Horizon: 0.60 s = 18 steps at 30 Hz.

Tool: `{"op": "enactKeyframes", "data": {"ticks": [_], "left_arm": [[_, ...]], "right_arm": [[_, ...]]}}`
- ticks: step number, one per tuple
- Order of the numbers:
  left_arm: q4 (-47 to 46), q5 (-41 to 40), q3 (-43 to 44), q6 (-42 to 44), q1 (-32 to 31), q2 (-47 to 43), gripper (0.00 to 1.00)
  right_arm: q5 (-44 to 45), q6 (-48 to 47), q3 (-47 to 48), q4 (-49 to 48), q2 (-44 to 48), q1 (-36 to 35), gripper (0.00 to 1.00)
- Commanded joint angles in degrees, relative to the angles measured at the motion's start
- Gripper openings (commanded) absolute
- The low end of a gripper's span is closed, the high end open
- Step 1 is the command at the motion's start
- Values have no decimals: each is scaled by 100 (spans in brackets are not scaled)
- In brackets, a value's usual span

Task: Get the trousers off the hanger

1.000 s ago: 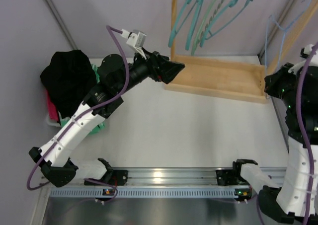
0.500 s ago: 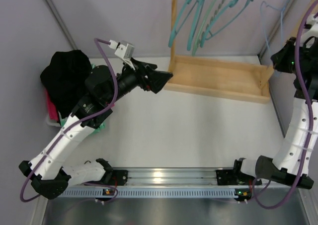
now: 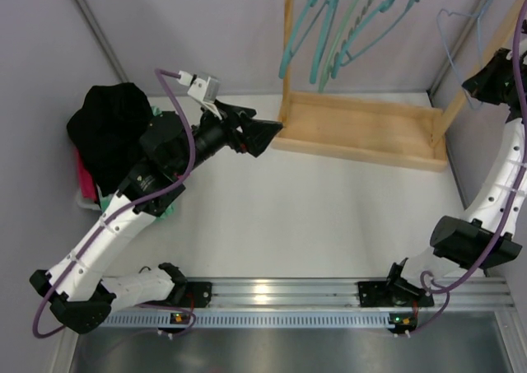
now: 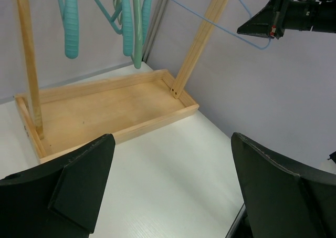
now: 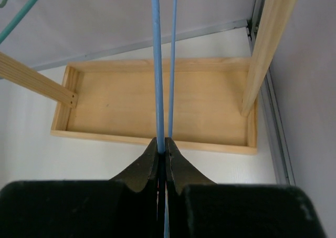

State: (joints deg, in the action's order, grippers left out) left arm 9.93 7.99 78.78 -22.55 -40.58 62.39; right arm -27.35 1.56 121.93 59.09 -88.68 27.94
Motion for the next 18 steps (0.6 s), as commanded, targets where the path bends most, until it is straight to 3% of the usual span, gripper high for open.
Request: {"op": "enactKeyframes", "data": {"ticks": [1, 8, 10, 11, 14, 18], "left_arm": [[-273, -87, -30, 127, 41, -122, 99], [658, -34, 330, 172, 251, 177, 98], [1017, 123, 532, 163, 348, 299, 98], [1106, 211, 576, 154, 497, 335, 98], [1545, 598, 673, 180, 874, 449, 98], [2327, 870, 919, 549, 1393, 774, 98]], "right_arm": [[-306, -103, -45, -398, -26, 158, 0], [-332, -455, -670, -592, 70, 273, 0], [-367, -508, -880, -653, 184, 282, 24], [-376, -525, -977, -705, 263, 299, 45], [-437, -534, -1390, -934, 658, 317, 69], [-438, -561, -1716, -1013, 1194, 326, 85]]}}
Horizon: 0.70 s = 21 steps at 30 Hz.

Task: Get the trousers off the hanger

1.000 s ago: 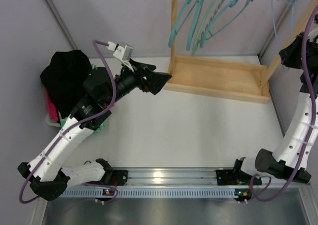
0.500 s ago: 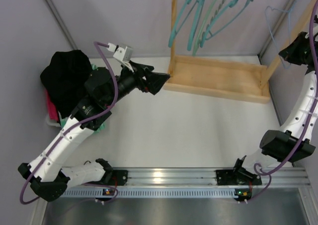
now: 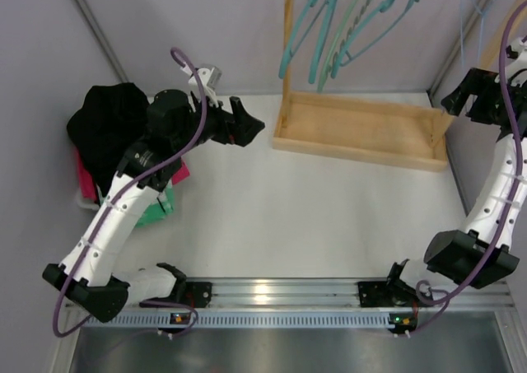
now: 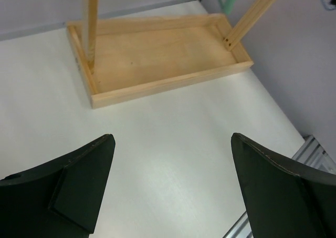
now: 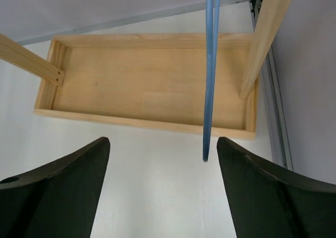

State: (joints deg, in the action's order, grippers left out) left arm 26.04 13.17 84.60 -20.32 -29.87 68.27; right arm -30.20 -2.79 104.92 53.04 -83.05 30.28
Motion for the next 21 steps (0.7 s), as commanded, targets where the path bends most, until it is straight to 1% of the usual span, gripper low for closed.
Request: {"op": "enactKeyframes", "data": {"ticks": [1, 2, 4, 5, 7, 9, 11, 12, 13, 15, 19, 21], "left_arm": [[909, 431, 382, 492, 445, 274, 98], [1181, 493, 408, 546, 708, 405, 98], [1429, 608, 391, 695, 1008, 529, 98], [1534, 469, 382, 739, 1227, 582, 98], [1728, 223, 286, 818, 1369, 705, 98], [1947, 151, 216, 923, 1571, 819, 98], [2045, 11, 171, 1117, 1712, 863, 98], [2063, -251, 93, 1170, 1721, 863, 98], [2089, -323, 49, 1283, 1721, 846, 98], [2107, -559, -65, 1372, 1730, 811, 98], [2098, -710, -285, 1303, 1730, 618, 98], [2098, -763, -399, 1267, 1730, 468, 98]], "right_arm": [[-136, -126, -164, -417, 719, 101, 88], [-136, -126, -235, -408, 807, 153, 94], [-188, -161, -497, -303, 1088, 223, 97], [-232, -265, -595, -250, 1184, 302, 99], [-329, -406, -928, -23, 1492, 347, 99], [-539, -705, -1131, 171, 1825, 373, 100], [-802, -1037, -1334, 610, 2028, 373, 99], [-1082, -1118, -1404, 759, 2212, 373, 99], [-1259, -1275, -1526, 1039, 2318, 373, 99], [-1802, -1400, -1659, 1252, 2590, 364, 99], [-2087, -1383, -2150, 1298, 2960, 189, 99], [-2026, -1155, -2327, 1218, 3057, -136, 100]]}}
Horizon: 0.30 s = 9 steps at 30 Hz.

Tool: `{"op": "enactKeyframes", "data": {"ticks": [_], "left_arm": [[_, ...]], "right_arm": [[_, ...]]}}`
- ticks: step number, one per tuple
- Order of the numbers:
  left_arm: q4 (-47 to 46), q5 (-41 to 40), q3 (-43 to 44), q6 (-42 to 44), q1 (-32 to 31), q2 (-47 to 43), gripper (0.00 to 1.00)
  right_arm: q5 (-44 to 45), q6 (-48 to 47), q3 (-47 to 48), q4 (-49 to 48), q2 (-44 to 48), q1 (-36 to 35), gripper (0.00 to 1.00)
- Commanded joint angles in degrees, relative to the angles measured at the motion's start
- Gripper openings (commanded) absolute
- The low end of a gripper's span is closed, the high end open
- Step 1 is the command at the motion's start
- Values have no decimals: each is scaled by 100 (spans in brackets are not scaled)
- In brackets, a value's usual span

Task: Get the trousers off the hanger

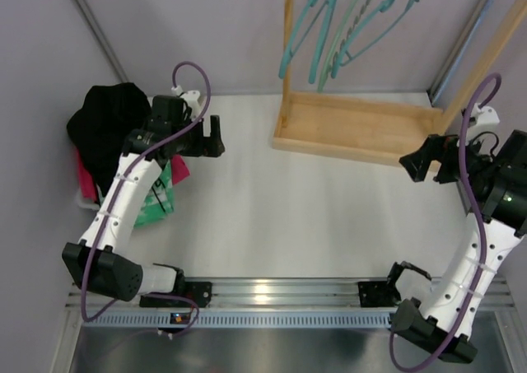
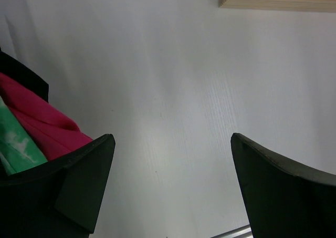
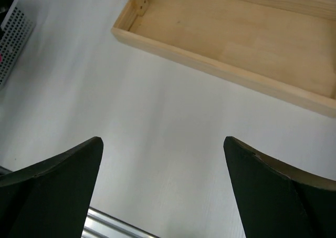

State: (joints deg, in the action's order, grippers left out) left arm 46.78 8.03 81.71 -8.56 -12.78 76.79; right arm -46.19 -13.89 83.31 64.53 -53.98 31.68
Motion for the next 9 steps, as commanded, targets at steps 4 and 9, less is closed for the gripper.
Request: {"op": "enactKeyframes", "data": {"ticks": [4, 9], "left_arm": [[32, -337, -226, 91, 21, -656, 98], [173, 127, -191, 161, 126, -929, 98]], "right_arm": [[258, 596, -648, -615, 370, -1250, 99], [691, 800, -869, -872, 379, -2386, 100]]}}
